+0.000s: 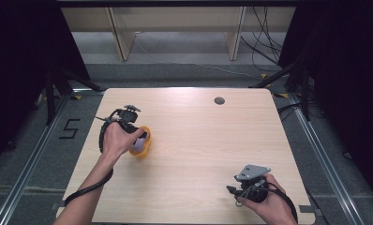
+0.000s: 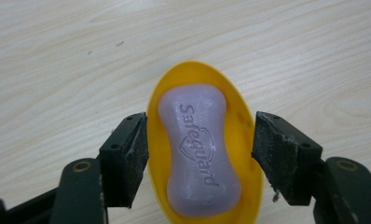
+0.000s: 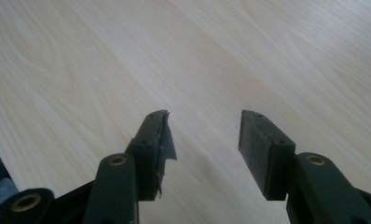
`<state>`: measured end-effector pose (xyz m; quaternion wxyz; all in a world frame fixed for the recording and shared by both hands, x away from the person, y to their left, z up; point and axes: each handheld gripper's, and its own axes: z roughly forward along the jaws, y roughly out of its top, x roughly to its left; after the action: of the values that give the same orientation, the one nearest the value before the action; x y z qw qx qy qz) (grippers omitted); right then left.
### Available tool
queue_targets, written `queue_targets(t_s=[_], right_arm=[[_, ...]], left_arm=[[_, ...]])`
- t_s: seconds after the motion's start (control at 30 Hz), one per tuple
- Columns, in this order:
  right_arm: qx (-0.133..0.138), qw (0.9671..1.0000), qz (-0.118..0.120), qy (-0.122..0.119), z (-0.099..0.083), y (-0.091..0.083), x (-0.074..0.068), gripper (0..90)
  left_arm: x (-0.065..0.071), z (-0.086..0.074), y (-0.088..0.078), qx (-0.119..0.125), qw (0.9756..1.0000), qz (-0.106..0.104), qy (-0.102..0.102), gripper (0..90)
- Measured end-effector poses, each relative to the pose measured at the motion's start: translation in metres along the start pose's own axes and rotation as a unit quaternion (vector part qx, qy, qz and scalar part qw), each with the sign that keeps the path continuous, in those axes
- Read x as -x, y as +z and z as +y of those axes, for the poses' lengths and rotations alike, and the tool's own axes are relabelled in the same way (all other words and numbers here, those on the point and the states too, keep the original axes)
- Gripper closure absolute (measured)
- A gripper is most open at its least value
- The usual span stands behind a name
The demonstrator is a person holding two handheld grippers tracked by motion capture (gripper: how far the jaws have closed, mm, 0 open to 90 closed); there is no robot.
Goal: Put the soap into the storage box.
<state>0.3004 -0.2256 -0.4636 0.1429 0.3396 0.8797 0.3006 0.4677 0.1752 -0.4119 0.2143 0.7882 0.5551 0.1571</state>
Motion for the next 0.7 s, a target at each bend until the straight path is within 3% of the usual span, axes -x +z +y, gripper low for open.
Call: queue_targets(t_s=[0.07, 0.1, 0.13, 0.17, 0.2, 0.4, 0.6, 0.67, 0.7], right_arm=[[-0.002, 1.0000, 0.000, -0.001, -0.001, -0.001, 0.001, 52.5], [0.023, 0.9997, -0.005, 0.006, -0.003, 0.003, 0.000, 52.6], [0.000, 1.0000, -0.001, 0.000, -0.003, -0.001, 0.001, 52.5], [0.015, 0.9999, -0.006, 0.002, -0.004, 0.001, 0.000, 52.5], [0.001, 1.0000, -0.003, 0.007, -0.004, -0.003, 0.000, 52.5], [0.009, 0.9999, -0.011, 0.003, -0.003, -0.001, -0.001, 52.5], [-0.001, 1.0000, -0.008, 0.005, -0.002, -0.003, 0.000, 52.4], [0.017, 0.9997, -0.014, 0.007, -0.003, 0.000, -0.002, 52.4], [0.007, 0.9999, -0.012, 0.002, -0.002, -0.002, -0.002, 52.4]], left_arm=[[0.001, 0.000, -0.002, 0.008, 1.0000, 0.002, 0.006, 35.0], [0.001, -0.001, -0.003, 0.009, 0.9999, 0.005, 0.010, 35.0], [0.002, -0.001, -0.004, 0.013, 0.9999, 0.002, 0.011, 35.0], [0.003, -0.001, -0.004, 0.019, 0.9998, 0.004, 0.011, 35.0], [0.003, -0.001, -0.005, 0.022, 0.9997, 0.004, 0.013, 35.1], [0.002, -0.007, -0.011, 0.030, 0.9992, 0.007, 0.024, 34.9], [-0.004, -0.017, -0.015, 0.039, 0.9991, 0.011, 0.015, 34.9], [-0.006, -0.022, -0.017, 0.038, 0.9990, 0.013, 0.018, 34.9], [-0.007, -0.024, -0.017, 0.043, 0.9989, 0.011, 0.016, 34.9]])
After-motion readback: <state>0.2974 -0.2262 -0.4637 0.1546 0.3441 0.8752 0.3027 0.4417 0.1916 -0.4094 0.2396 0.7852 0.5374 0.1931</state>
